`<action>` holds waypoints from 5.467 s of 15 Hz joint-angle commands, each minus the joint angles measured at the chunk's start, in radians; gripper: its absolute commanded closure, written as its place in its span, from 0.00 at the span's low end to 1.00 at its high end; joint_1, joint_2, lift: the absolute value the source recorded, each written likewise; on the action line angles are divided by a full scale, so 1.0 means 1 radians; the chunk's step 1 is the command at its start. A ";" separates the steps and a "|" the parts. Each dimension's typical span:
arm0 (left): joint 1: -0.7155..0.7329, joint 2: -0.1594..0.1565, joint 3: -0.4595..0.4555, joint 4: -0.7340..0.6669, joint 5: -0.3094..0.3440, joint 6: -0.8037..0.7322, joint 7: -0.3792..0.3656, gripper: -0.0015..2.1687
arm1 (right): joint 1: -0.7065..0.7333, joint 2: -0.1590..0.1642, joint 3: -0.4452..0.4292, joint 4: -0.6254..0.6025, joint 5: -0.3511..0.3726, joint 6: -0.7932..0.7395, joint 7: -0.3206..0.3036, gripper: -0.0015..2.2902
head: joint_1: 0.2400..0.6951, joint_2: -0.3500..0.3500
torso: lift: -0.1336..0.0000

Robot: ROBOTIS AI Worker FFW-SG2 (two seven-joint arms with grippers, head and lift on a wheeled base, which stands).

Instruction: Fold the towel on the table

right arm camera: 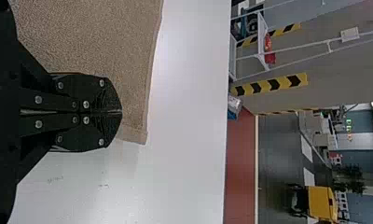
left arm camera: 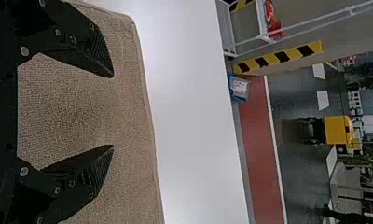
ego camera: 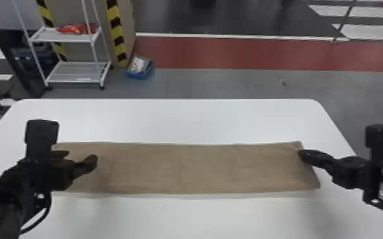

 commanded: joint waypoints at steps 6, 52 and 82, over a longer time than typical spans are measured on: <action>0.164 -0.024 0.198 -0.163 0.139 -0.129 -0.010 0.03 | 0.080 0.008 -0.177 0.001 -0.217 -0.183 0.002 0.02 | 1.00 0.45 | 0.07; 0.192 -0.112 0.086 0.018 0.148 -0.553 0.120 0.04 | 0.175 0.192 -0.351 -0.101 -0.237 -0.170 0.002 0.05 | 1.00 0.33 | 0.07; 0.173 -0.112 0.042 0.076 0.148 -0.654 0.114 0.04 | 0.204 0.207 -0.395 -0.123 -0.273 -0.167 0.014 0.05 | 1.00 0.28 | 0.07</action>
